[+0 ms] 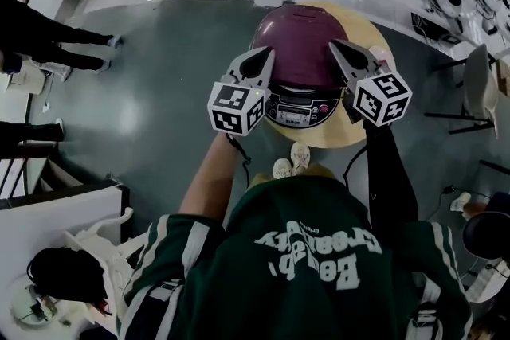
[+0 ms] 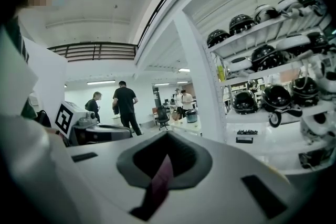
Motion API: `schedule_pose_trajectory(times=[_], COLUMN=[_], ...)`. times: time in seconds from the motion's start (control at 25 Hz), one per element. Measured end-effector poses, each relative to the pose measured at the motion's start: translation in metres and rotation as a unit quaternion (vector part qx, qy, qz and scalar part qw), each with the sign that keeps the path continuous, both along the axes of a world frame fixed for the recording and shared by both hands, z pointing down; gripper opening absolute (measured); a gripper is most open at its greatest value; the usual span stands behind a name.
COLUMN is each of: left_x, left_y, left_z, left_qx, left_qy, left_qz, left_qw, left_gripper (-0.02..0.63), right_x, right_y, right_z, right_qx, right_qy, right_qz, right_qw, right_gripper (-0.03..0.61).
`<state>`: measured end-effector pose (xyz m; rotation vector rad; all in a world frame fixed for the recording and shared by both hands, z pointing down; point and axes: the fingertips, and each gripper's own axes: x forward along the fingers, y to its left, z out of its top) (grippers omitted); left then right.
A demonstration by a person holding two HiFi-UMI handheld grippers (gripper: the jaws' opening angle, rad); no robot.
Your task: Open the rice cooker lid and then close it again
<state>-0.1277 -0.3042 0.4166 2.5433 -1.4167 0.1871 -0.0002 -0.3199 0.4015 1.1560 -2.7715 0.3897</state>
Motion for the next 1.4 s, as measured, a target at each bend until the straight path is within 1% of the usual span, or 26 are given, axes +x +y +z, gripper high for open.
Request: schedule_pose_trajectory(times=[0.08, 0.2, 0.4, 0.64, 1.04, 1.12, 1.28, 1.32, 1.4], left_x=[0.001, 0.002, 0.001, 0.002, 0.004, 0.006, 0.008, 0.007, 0.007], left_y=[0.003, 0.008, 0.014, 0.015, 0.015, 0.015, 0.013, 0.013, 0.014], left_z=[0.009, 0.021, 0.045, 0.064, 0.071, 0.071, 0.073, 0.073, 0.074], left_qx=[-0.002, -0.007, -0.03, -0.051, -0.061, -0.061, -0.061, -0.06, -0.057], left_qy=[-0.009, -0.021, -0.013, -0.018, -0.02, -0.023, -0.027, -0.028, -0.034], left_qz=[-0.001, 0.001, 0.003, 0.003, 0.004, 0.005, 0.004, 0.003, 0.002], left_qw=[1.0, 0.9998, 0.9995, 0.9985, 0.9979, 0.9979, 0.9978, 0.9978, 0.9978], left_gripper=[0.0, 0.0, 0.0, 0.0, 0.0, 0.0, 0.0, 0.0, 0.0], right_x=[0.0, -0.004, -0.006, -0.006, -0.007, -0.009, -0.018, -0.019, -0.018], right_y=[0.003, 0.006, 0.01, 0.008, 0.008, 0.009, 0.012, 0.012, 0.011], right_z=[0.008, 0.016, 0.036, 0.05, 0.064, 0.067, 0.078, 0.08, 0.079], right_qx=[-0.003, 0.0, -0.01, -0.025, -0.036, -0.032, -0.021, -0.021, -0.02], right_qy=[0.003, 0.02, 0.022, 0.029, 0.047, 0.064, 0.129, 0.134, 0.124], right_qz=[-0.001, -0.003, -0.007, -0.012, -0.01, -0.015, -0.034, -0.034, -0.028], right_qw=[1.0, 1.0, 1.0, 0.999, 0.998, 0.997, 0.991, 0.99, 0.992], right_gripper=[0.003, 0.003, 0.003, 0.003, 0.003, 0.003, 0.003, 0.003, 0.003])
